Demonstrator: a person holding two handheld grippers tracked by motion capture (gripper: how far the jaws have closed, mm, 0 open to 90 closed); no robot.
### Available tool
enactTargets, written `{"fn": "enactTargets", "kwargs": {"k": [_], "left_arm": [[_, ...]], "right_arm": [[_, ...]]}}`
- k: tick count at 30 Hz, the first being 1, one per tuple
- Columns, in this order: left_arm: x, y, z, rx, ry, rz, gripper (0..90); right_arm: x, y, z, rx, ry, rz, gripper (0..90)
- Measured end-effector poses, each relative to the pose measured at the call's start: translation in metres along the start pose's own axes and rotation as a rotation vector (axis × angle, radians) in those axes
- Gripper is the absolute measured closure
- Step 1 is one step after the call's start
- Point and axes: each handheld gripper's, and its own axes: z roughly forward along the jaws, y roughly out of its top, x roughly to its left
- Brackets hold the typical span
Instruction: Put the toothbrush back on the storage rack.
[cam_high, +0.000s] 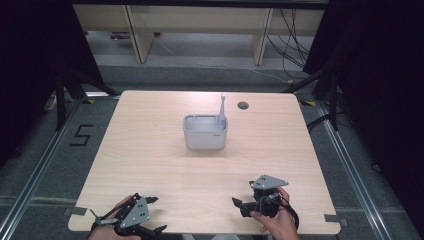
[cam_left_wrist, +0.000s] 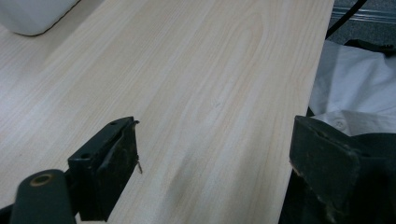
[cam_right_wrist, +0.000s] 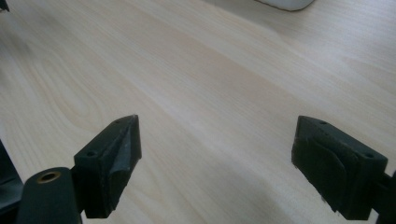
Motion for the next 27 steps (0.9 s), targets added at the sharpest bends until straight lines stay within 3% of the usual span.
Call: {"fn": "enactTargets", "kwargs": {"k": [4,7,8,11,12,13,14,15,16,18,19,21,27], "left_arm": [[0.001,0.001,-0.002,0.021,0.001,0.014,14.8],[0.0,0.0,0.0,-0.006,0.002,-0.001,14.8],[0.0,0.0,0.0,-0.006,0.002,0.0,14.8],[0.001,0.0,-0.001,0.005,0.003,0.013,14.8],[0.001,0.0,-0.001,0.013,-0.004,0.014,14.8],[0.0,0.0,0.0,-0.007,0.001,-0.003,14.8],[0.001,0.0,0.0,0.005,0.001,0.015,14.8],[0.001,0.0,0.0,0.004,0.001,0.014,14.8],[0.0,0.0,0.0,-0.006,0.002,-0.002,14.8],[0.001,0.0,-0.001,0.019,-0.008,0.014,14.8],[0.001,0.0,-0.001,0.018,-0.008,0.014,14.8],[0.0,0.0,0.0,-0.005,0.001,-0.002,14.8],[0.001,0.0,-0.001,0.007,0.003,0.013,14.8]], "right_arm": [[0.001,-0.004,-0.001,0.013,-0.006,-0.03,16.5],[0.001,-0.007,-0.002,0.016,-0.008,-0.045,16.5],[0.002,-0.008,-0.004,0.026,-0.005,-0.023,16.5],[0.001,-0.012,-0.006,0.021,0.001,-0.036,16.5],[0.004,-0.014,-0.007,0.027,-0.01,-0.006,16.5],[0.002,-0.014,-0.008,0.028,-0.011,-0.023,16.5],[0.001,-0.015,-0.008,0.026,-0.014,-0.03,16.5],[0.002,-0.016,-0.01,0.04,-0.012,-0.014,16.5],[0.001,-0.017,-0.01,0.033,-0.017,-0.032,16.5],[0.0,-0.018,-0.01,0.031,-0.015,-0.048,16.5],[0.001,-0.018,-0.012,0.04,-0.018,-0.023,16.5],[0.0,-0.019,-0.012,0.038,-0.017,-0.034,16.5],[-0.001,-0.02,-0.012,0.043,-0.021,-0.04,16.5]]}}
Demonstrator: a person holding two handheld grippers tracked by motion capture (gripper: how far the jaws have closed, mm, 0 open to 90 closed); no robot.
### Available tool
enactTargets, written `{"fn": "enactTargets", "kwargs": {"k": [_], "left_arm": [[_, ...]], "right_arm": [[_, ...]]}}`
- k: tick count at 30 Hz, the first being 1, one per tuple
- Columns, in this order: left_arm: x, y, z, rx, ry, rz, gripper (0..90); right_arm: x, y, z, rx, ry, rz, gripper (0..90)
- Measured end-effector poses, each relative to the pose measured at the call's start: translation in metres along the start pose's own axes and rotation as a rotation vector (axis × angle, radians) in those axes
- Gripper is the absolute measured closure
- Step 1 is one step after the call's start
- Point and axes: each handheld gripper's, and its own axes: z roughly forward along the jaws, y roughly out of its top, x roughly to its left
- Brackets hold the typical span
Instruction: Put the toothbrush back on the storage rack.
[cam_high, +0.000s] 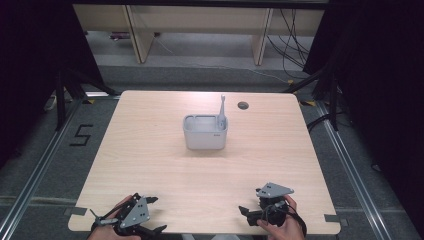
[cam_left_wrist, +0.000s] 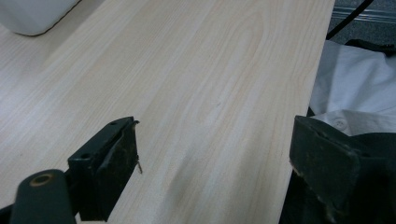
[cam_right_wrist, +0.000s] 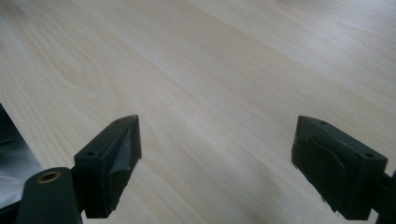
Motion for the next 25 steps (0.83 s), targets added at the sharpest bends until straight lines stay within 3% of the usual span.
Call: {"fn": "enactTargets", "kwargs": {"k": [1,5,9,14,15,17,23,25], "left_arm": [[-0.0011,-0.0001,0.001,-0.013,0.0,-0.016,14.8],[0.0006,0.0004,-0.0007,0.012,-0.01,0.002,14.8],[-0.0004,0.0004,0.0001,-0.001,-0.01,-0.013,14.8],[0.0003,0.0004,-0.0004,0.009,0.001,0.003,14.8],[-0.0008,0.0002,0.0006,-0.008,-0.001,-0.014,14.8],[0.0004,0.0004,-0.0005,0.01,0.0,0.005,14.8],[-0.0005,0.0002,0.0003,-0.003,-0.001,-0.009,14.8],[0.0006,0.0004,-0.0006,0.011,0.002,0.007,14.8]], "right_arm": [[0.0002,-0.0001,-0.0002,0.001,-0.001,0.005,16.5],[0.0001,-0.0004,-0.0007,0.0,-0.005,0.008,16.5],[-0.0002,-0.0007,-0.0005,-0.006,-0.006,0.009,16.5],[-0.0003,-0.0006,-0.0008,-0.005,-0.007,0.012,16.5],[-0.0003,-0.0006,-0.0009,-0.004,-0.007,0.012,16.5],[-0.0009,-0.0006,-0.0009,-0.004,-0.009,0.008,16.5],[-0.0023,-0.0007,-0.0011,-0.003,-0.011,0.007,16.5],[-0.0023,-0.0006,-0.0011,-0.003,-0.011,0.006,16.5]]}}
